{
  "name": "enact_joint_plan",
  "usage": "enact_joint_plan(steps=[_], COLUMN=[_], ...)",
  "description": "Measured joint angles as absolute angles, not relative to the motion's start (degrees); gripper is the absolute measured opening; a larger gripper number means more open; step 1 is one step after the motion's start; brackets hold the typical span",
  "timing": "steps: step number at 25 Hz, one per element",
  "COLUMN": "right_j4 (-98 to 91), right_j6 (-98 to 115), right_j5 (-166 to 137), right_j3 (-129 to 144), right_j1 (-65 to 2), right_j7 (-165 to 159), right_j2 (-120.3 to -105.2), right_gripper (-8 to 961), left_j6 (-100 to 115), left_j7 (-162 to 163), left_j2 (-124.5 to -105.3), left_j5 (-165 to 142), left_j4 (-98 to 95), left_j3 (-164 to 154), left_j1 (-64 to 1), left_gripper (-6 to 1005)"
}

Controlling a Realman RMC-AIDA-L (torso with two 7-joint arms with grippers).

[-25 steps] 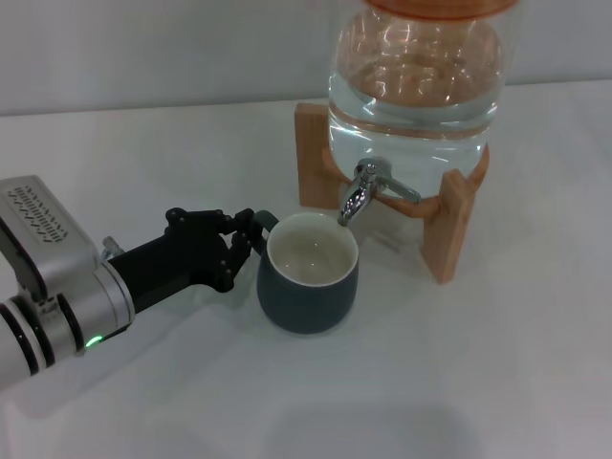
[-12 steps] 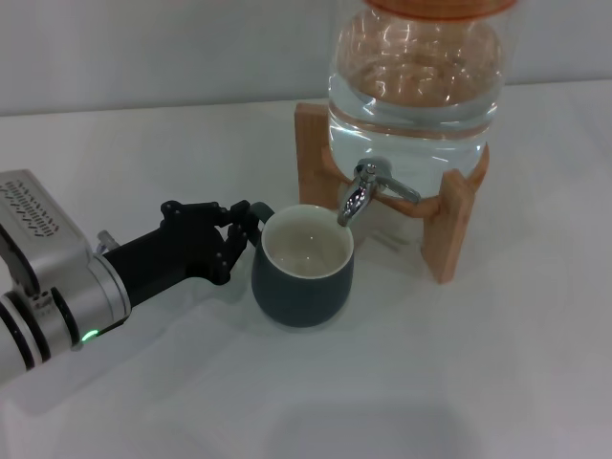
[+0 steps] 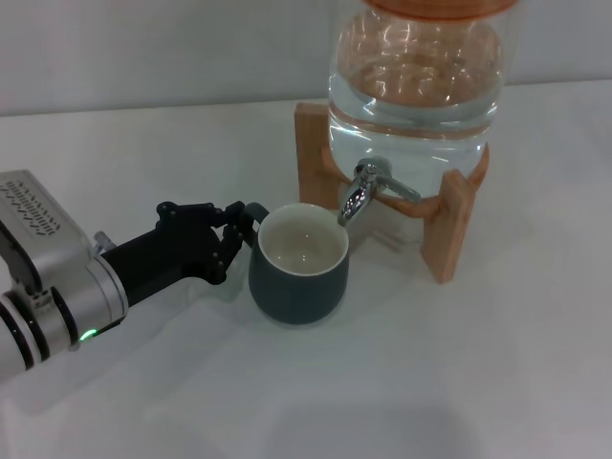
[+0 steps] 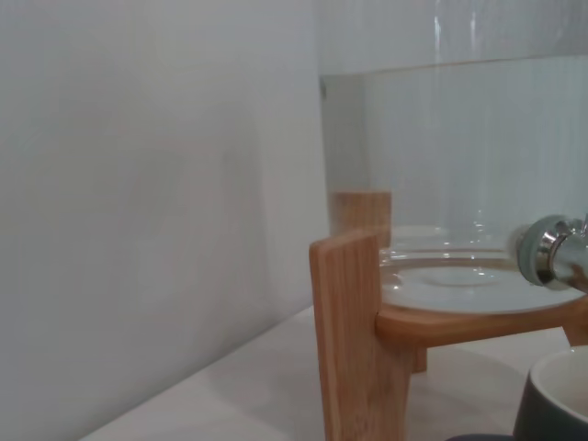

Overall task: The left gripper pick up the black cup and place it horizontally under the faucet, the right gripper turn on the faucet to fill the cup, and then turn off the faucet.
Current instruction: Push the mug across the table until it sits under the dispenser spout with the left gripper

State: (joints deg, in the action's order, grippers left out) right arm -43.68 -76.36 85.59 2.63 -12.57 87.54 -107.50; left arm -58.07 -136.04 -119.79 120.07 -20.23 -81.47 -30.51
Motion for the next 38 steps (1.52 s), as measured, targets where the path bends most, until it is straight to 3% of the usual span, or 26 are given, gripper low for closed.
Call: enact_joint_plan(steps=[38], right_j4=[-43.7], right_j6=[-76.5], right_j5=[85.2], right_j3=[2.7], right_j1=[-12.1], right_j7=[87.6], right_j2=[-107.58], right_gripper=[841], left_j6=[-52.0], left_j7=[-137.0], left_j2=[-120.22], left_j5=[121.4], left_j4=[-19.8], left_j3=[-83.1], left_j1=[-32.2], left_gripper=[108])
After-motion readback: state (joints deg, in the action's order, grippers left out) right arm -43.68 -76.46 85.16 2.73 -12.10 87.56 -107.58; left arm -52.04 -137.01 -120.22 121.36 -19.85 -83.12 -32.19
